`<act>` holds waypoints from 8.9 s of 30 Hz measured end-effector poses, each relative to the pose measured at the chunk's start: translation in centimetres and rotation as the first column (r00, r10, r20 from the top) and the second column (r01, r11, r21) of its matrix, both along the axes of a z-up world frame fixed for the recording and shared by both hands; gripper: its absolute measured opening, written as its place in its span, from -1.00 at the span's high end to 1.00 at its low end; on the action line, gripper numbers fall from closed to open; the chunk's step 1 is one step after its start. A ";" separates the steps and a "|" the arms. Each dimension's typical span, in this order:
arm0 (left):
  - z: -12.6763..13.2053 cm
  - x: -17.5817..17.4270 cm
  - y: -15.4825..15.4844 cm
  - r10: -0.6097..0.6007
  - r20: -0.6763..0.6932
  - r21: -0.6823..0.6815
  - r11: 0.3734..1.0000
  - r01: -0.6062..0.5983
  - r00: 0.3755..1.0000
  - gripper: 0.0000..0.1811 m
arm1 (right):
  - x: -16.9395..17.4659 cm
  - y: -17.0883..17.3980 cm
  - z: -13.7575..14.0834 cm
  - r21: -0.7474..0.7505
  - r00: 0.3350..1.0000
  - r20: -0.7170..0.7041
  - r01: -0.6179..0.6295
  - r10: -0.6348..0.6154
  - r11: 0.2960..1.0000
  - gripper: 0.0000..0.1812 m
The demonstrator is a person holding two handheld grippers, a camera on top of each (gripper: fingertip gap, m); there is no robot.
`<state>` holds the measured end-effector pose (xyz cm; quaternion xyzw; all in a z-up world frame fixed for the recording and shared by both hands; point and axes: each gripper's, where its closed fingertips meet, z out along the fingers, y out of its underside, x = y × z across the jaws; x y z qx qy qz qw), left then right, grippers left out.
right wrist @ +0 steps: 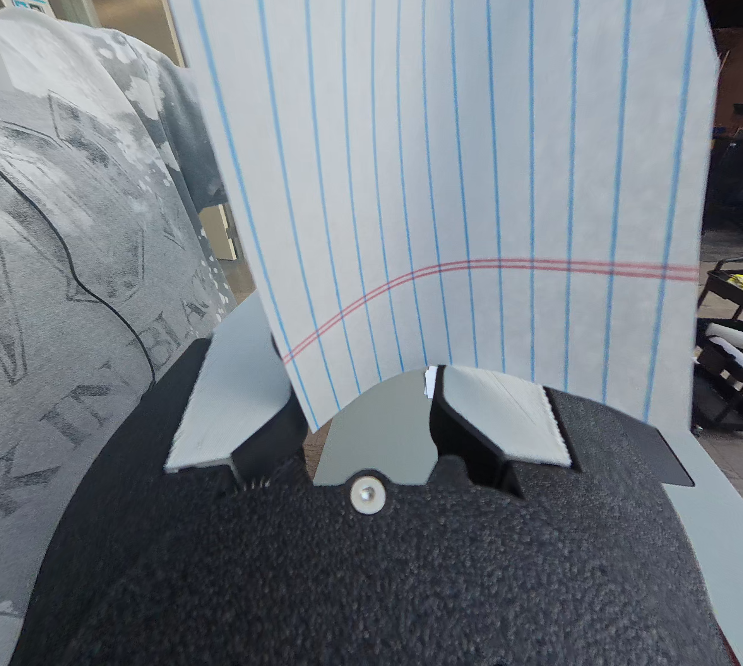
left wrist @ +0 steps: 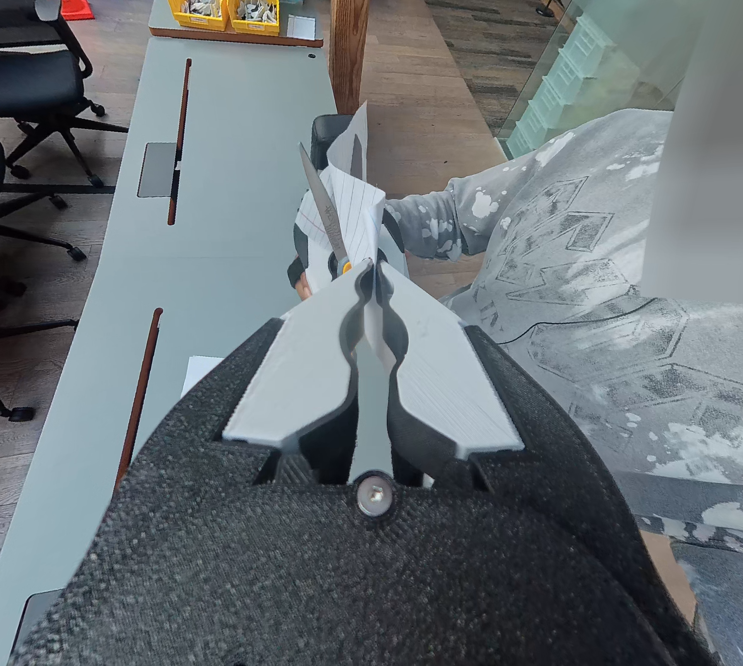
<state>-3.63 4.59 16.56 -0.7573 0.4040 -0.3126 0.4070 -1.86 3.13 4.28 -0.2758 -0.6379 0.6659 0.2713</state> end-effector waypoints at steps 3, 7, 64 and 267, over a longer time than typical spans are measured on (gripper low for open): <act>-0.1 0.0 -0.2 -0.006 0.017 -0.017 1.000 0.007 1.000 1.00 | -0.3 0.4 -0.3 0.023 1.000 0.022 0.021 -0.022 1.000 0.25; -0.1 0.0 -0.5 -0.017 0.025 -0.027 0.999 0.018 1.000 1.00 | -0.6 0.7 -1.3 0.069 0.997 0.070 0.030 -0.035 0.997 0.24; -51.5 -21.3 -4.3 0.910 0.140 -0.782 0.343 -0.520 0.390 1.00 | 0.7 5.1 -17.9 -0.412 0.928 0.285 0.346 -0.241 0.843 1.00; -24.8 -4.1 5.6 0.672 0.549 -0.310 0.716 -0.625 0.498 0.55 | -8.6 9.2 -20.6 0.285 0.640 0.172 0.696 -0.749 0.660 0.77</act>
